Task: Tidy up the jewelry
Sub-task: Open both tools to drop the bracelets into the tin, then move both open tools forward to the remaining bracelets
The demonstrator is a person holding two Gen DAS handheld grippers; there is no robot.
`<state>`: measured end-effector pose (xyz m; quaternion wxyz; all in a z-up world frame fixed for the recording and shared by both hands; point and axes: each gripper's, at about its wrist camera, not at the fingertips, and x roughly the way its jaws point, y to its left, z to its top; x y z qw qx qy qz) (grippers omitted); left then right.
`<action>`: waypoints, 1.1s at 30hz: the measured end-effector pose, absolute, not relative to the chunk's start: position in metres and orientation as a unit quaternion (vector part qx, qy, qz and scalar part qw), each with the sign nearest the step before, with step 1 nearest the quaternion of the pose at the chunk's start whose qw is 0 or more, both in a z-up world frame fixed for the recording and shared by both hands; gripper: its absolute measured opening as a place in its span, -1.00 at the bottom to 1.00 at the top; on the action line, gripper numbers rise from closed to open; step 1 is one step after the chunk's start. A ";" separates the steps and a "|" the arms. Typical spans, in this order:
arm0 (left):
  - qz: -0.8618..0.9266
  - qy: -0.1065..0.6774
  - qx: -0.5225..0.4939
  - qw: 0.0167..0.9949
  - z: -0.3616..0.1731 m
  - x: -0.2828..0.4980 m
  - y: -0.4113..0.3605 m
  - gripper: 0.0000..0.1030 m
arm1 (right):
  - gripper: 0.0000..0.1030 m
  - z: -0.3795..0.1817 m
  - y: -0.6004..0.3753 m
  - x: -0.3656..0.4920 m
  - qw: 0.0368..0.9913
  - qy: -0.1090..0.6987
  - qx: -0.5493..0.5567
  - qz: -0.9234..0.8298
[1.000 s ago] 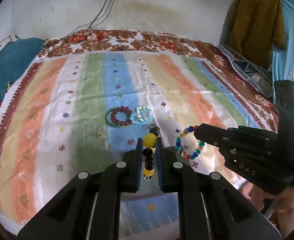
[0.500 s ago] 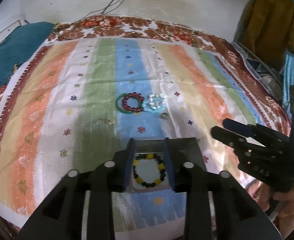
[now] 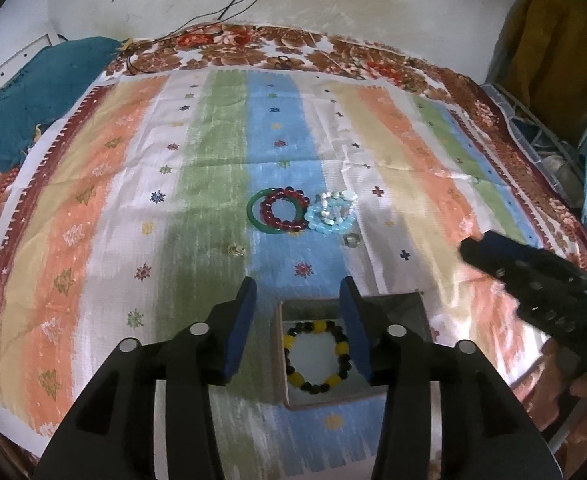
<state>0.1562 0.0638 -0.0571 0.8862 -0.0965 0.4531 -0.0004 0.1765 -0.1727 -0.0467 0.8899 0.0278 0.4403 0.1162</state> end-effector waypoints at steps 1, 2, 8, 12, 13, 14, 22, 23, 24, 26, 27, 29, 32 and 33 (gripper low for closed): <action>0.000 0.456 -0.102 0.884 -0.059 0.161 0.067 -0.14 | 0.06 -0.046 -0.173 0.179 0.892 0.438 0.028 0.111; 0.001 0.459 -0.111 0.882 -0.060 0.165 0.070 -0.14 | 0.06 -0.047 -0.174 0.181 0.892 0.438 0.028 0.107; 0.017 0.466 -0.133 0.875 -0.064 0.186 0.080 -0.08 | 0.08 -0.056 -0.174 0.196 0.887 0.451 0.035 0.089; 0.017 0.467 -0.128 0.875 -0.065 0.198 0.078 -0.04 | 0.10 -0.063 -0.171 0.203 0.884 0.460 0.025 0.084; 0.016 0.467 -0.126 0.875 -0.065 0.200 0.077 -0.04 | 0.11 -0.065 -0.171 0.205 0.884 0.460 0.020 0.081; 0.016 0.468 -0.123 0.875 -0.066 0.202 0.076 -0.04 | 0.14 -0.065 -0.170 0.205 0.884 0.461 0.018 0.080; 0.023 0.482 -0.113 0.869 -0.076 0.217 0.077 -0.04 | 0.24 -0.072 -0.172 0.216 0.882 0.466 0.014 0.062; 0.024 0.484 -0.113 0.867 -0.077 0.219 0.077 -0.04 | 0.24 -0.073 -0.173 0.218 0.881 0.468 0.015 0.062; 0.024 0.487 -0.111 0.866 -0.079 0.222 0.077 -0.04 | 0.24 -0.074 -0.173 0.221 0.881 0.469 0.016 0.060; 0.025 0.490 -0.107 0.865 -0.083 0.225 0.076 -0.04 | 0.24 -0.076 -0.173 0.225 0.880 0.471 0.017 0.059; 0.024 0.492 -0.103 0.864 -0.084 0.227 0.076 -0.04 | 0.24 -0.077 -0.174 0.227 0.879 0.472 0.019 0.058; 0.024 0.496 -0.097 0.863 -0.088 0.231 0.075 -0.05 | 0.24 -0.080 -0.173 0.232 0.878 0.475 0.021 0.057; 0.022 0.501 -0.090 0.861 -0.093 0.237 0.074 -0.05 | 0.24 -0.083 -0.171 0.235 0.876 0.478 0.018 0.059; 0.023 0.503 -0.087 0.860 -0.094 0.239 0.074 -0.05 | 0.24 -0.084 -0.171 0.235 0.876 0.479 0.017 0.060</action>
